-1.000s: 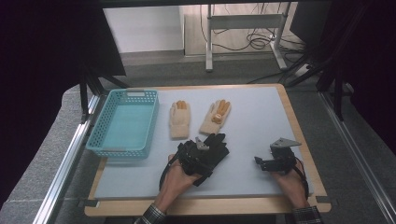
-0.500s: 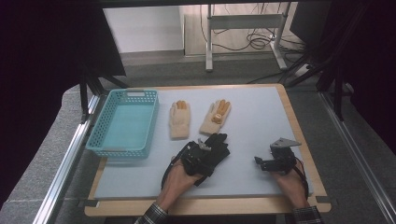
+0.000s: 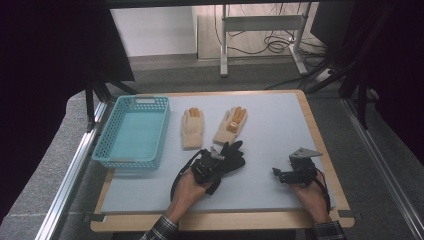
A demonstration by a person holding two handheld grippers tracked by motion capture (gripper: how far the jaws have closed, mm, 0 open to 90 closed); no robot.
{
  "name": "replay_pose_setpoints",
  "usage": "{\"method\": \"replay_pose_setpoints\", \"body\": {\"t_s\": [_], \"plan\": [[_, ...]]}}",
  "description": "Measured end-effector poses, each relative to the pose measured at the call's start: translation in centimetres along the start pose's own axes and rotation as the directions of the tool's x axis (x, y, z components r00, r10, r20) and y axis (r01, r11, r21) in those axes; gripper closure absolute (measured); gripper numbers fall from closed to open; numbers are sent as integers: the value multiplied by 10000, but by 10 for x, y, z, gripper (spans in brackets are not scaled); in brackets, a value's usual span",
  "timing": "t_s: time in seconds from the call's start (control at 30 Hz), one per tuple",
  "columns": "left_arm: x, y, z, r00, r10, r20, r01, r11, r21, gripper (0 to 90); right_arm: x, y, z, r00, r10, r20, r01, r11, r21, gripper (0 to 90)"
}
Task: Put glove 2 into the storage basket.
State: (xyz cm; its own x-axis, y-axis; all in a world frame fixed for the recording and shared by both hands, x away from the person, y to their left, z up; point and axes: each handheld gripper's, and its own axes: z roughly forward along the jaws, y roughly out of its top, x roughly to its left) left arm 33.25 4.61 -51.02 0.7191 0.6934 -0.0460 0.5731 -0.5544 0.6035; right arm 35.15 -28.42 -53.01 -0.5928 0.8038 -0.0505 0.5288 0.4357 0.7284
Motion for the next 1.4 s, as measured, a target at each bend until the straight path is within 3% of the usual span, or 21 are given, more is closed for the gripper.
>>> {"method": "replay_pose_setpoints", "body": {"t_s": [0.23, 0.5, 0.7, 0.9, 1.1, 1.2, 1.4], "plan": [[7, 10, -23, 9997, -162, 200, 172, 9986, -510, 687, 0, 0, 0, 10000, 5, 4, -5, 10000, -1, 158], [34, 18, -46, 9980, -626, 13, 625, 9953, -743, 679, 0, 0, 0, 10000, -3, 10, 3, 10000, -1, 158], [56, 21, -66, 9944, -757, -743, 697, 9943, -811, 673, 0, 0, 0, 10000, -32, 9, 32, 10000, -10, 159], [80, 21, -85, 9844, -1130, -1348, 1008, 9904, -942, 670, 0, 0, 0, 10000, 10, 4, -10, 10000, -3, 158], [109, 14, -105, 9657, -1675, -1986, 1490, 9833, -1045, 668, 0, 0, 0, 10000, 2, -1, -2, 10000, -3, 158], [127, 9, -115, 9498, -2107, -2312, 1876, 9751, -1180, 667, 0, 0, 0, 10000, 4, 0, -4, 10000, -2, 158], [165, -5, -134, 9100, -2919, -2945, 2660, 9558, -1256, 662, 0, 0, 0, 10000, 7, -2, -7, 10000, -3, 158]]}}
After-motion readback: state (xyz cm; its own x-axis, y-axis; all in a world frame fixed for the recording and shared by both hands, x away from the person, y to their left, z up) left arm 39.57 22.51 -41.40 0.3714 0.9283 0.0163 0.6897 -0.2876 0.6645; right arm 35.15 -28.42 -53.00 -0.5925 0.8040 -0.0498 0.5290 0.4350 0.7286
